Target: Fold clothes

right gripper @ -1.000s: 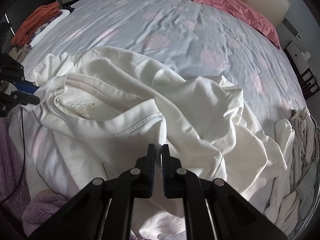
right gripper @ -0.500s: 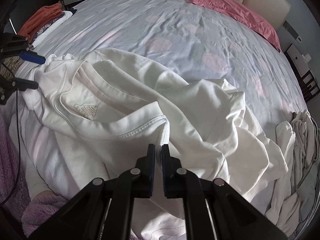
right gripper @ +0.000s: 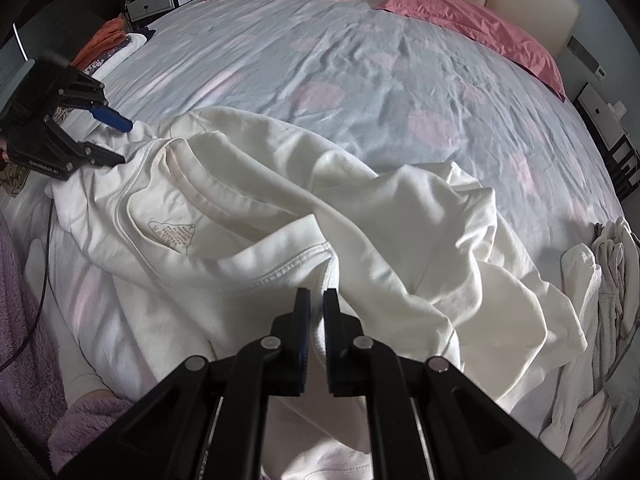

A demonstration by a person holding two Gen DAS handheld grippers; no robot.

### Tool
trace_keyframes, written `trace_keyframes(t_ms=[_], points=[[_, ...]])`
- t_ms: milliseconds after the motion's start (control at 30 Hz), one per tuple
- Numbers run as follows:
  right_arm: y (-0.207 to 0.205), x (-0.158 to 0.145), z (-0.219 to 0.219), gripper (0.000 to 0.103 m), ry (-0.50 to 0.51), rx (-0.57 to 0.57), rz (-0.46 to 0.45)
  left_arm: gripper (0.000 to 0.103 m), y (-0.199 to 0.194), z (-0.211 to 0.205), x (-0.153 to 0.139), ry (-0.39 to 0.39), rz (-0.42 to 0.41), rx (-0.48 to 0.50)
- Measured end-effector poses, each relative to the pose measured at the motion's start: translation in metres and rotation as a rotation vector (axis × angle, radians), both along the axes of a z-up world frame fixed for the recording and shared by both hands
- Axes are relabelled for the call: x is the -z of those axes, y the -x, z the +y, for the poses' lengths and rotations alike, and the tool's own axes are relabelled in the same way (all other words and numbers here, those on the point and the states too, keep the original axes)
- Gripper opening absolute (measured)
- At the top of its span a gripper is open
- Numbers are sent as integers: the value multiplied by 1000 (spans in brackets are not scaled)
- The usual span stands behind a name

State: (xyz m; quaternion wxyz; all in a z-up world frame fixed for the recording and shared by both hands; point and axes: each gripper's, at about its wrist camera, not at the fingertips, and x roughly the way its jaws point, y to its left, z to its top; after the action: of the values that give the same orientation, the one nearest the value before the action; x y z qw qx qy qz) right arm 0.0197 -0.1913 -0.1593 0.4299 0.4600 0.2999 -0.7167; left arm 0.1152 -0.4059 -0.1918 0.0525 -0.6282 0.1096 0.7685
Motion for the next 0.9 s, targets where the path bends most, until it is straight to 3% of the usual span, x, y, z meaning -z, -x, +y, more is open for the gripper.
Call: trace_keyframes(t_ms=[167,400,633,767,900], points=[[3,3,-1,6,1,1,-18,46,-8,4,9,11,29,-10],[6,10,-5,6,-26,-3,-36,43,-20,4,15,-28,64,-116],[6,10,-4,6,-24,1,-39,30,-20,19,17,-6,89,-111],[9,11,-2,6,-24,17,-49,17,-24,19,11,-17,104,-142],[13,7,5,6,1,50,-50,14,-34,16,-8,-33,152,-194]])
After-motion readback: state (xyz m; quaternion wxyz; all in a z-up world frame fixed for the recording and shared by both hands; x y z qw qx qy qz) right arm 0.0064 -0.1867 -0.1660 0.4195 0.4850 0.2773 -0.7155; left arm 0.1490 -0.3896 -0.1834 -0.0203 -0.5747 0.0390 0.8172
